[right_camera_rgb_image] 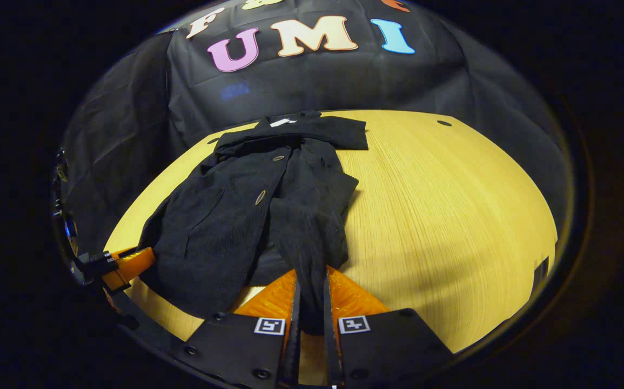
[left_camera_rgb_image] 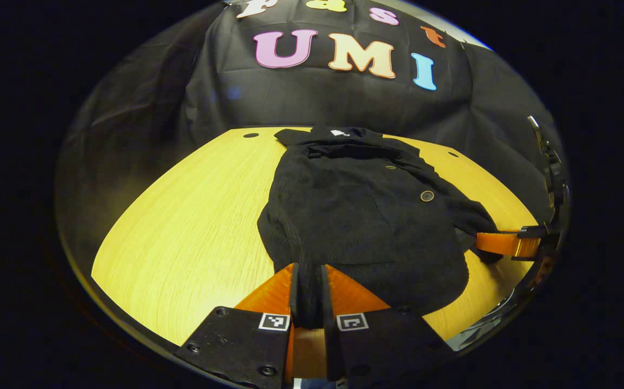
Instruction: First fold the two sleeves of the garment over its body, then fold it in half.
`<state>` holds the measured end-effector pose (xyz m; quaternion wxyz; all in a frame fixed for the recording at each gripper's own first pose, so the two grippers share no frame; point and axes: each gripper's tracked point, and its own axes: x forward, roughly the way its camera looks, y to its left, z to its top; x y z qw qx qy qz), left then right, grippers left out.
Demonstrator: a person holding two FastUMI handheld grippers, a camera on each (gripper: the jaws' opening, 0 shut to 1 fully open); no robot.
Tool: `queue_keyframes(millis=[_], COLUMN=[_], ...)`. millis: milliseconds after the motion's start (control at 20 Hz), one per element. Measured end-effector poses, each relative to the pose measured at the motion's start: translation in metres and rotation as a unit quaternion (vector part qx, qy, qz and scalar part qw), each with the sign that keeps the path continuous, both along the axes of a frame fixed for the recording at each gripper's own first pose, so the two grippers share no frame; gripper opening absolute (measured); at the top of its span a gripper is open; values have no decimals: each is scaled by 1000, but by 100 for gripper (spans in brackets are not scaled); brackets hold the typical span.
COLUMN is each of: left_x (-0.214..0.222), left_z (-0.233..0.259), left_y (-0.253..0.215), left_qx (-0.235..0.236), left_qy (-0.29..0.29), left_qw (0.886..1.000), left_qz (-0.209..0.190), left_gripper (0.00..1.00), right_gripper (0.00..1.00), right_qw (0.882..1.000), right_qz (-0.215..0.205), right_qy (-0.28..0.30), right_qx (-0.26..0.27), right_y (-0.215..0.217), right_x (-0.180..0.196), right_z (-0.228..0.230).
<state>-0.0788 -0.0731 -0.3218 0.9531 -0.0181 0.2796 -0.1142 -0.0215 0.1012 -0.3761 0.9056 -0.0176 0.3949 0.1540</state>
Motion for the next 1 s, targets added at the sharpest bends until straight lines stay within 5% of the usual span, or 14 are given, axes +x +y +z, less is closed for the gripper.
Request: queue_keyframes(millis=[300,650,1000], left_x=[-2,-2,30], left_z=[2,7,83], left_y=[1,3,-11], left_qx=[-36,-15,-30], left_qy=[26,49,-15], left_qw=[999,998,999], left_qz=[16,20,12], left_gripper=[0,0,0], right_gripper=[7,3,3], right_qw=[1000,1000,998], right_qz=[22,18,42], right_qy=[16,0,-54], right_qx=[16,-1,10], right_y=[2,6,11], right_x=[-2,2,35], right_z=[4,18,75])
